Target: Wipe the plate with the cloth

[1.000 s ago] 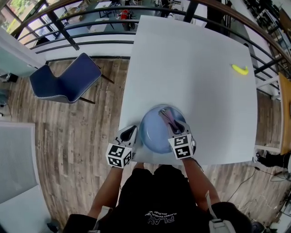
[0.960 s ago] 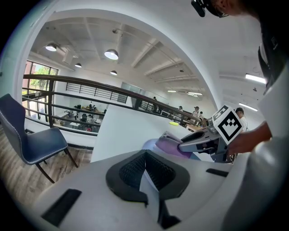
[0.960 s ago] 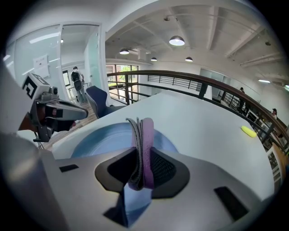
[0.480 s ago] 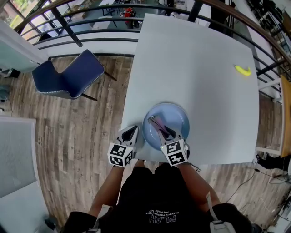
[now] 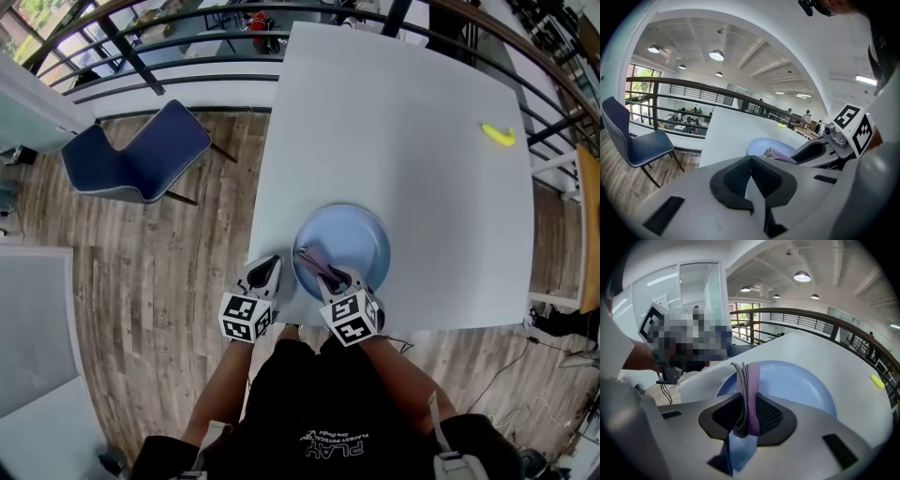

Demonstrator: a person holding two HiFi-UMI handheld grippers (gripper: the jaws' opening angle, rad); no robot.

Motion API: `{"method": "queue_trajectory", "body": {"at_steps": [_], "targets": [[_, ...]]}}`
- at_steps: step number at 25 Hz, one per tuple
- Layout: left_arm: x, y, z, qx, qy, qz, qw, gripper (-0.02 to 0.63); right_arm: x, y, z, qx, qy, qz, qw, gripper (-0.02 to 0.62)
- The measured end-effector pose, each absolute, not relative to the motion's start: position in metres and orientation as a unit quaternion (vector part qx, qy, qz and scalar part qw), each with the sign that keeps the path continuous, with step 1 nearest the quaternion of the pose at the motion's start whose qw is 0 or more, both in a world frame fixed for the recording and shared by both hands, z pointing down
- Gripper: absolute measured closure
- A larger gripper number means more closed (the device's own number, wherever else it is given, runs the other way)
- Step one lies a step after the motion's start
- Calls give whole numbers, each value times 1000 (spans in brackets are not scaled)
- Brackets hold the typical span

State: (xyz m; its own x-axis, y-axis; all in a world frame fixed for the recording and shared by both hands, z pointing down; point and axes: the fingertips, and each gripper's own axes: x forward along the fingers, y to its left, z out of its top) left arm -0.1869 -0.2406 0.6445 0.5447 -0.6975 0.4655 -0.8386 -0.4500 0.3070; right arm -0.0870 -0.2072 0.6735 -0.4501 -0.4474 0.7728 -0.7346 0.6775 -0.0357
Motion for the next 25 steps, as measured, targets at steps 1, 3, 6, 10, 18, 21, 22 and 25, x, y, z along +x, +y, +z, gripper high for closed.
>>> {"method": "queue_trajectory", "body": {"at_steps": [1, 3, 6, 10, 18, 21, 22, 25], "targets": [[-186, -241, 645, 841, -456, 138, 257, 592, -85, -208, 675, 357, -830, 188, 385, 497], [-185, -241, 646, 841, -454, 139, 258, 592, -81, -211, 677, 364, -826, 193, 384, 497], [-183, -241, 648, 843, -451, 143, 256, 592, -72, -219, 678, 379, -820, 194, 382, 497], [-177, -245, 644, 849, -444, 145, 248, 592, -58, -230, 677, 394, -812, 186, 389, 497], [-166, -252, 640, 856, -434, 144, 240, 592, -28, -247, 681, 425, -795, 188, 390, 497], [-162, -251, 642, 856, -433, 147, 242, 592, -9, -257, 681, 443, -785, 188, 390, 495], [-160, -250, 642, 856, -432, 147, 243, 592, -1, -260, 681, 449, -781, 188, 391, 495], [-158, -248, 642, 856, -429, 149, 245, 592, 14, -268, 680, 465, -772, 189, 389, 497]]}}
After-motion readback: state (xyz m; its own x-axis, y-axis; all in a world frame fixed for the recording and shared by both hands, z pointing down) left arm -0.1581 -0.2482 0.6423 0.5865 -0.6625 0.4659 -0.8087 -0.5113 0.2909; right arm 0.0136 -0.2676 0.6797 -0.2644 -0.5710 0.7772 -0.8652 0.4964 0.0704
